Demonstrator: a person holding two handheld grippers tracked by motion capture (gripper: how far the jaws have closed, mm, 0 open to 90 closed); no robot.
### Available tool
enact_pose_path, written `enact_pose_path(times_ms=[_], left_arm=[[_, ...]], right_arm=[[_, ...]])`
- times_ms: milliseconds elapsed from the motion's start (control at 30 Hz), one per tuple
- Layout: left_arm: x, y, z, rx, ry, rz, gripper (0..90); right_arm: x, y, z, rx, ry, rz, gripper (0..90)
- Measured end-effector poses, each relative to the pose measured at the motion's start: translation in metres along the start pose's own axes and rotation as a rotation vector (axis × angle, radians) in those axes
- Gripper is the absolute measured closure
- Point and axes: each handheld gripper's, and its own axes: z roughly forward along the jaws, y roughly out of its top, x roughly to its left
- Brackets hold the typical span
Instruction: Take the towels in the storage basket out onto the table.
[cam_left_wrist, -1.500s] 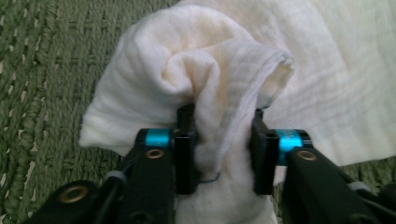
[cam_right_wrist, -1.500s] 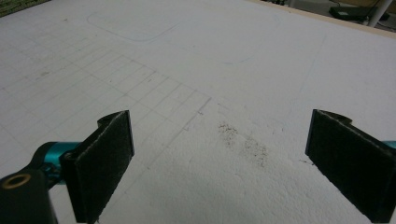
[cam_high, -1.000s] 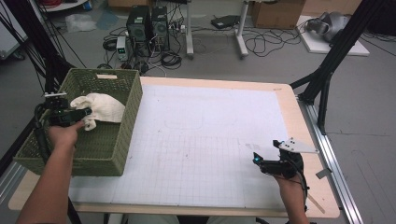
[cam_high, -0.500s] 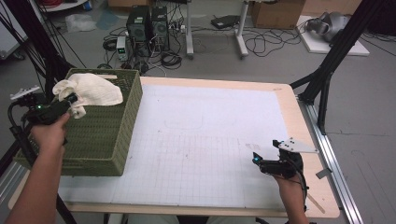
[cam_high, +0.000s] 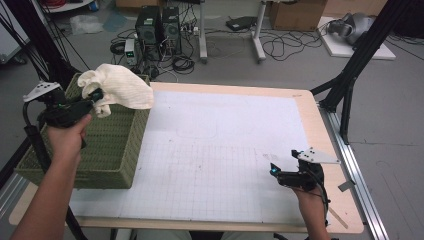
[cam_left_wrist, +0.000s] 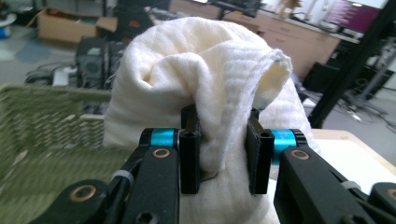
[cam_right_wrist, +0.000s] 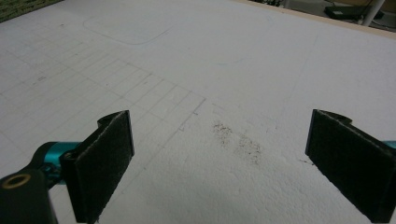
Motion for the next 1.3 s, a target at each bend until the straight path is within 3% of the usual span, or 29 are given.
enact_pose_path(times_ms=[433,667,833,1033,1300], left_arm=[[-0.053,-0.007,0.017,-0.038,-0.168,0.080,71.7],[-0.085,-0.019,0.031,-0.005,-0.259,0.109,71.7],[-0.111,-0.034,0.043,0.039,-0.312,0.159,71.3],[-0.136,-0.053,0.057,0.097,-0.362,0.182,71.1],[-0.160,-0.085,0.078,0.227,-0.346,0.258,71.0]], right_arm=[[-0.001,-0.001,-0.001,-0.003,-0.001,0.001,7.0],[-0.001,0.000,0.000,-0.005,0.003,0.000,7.0],[-0.001,0.000,0.000,-0.004,0.006,0.002,7.1],[-0.001,0.000,0.000,-0.005,0.008,0.001,7.0],[-0.001,-0.001,0.000,-0.002,0.009,0.002,7.0]])
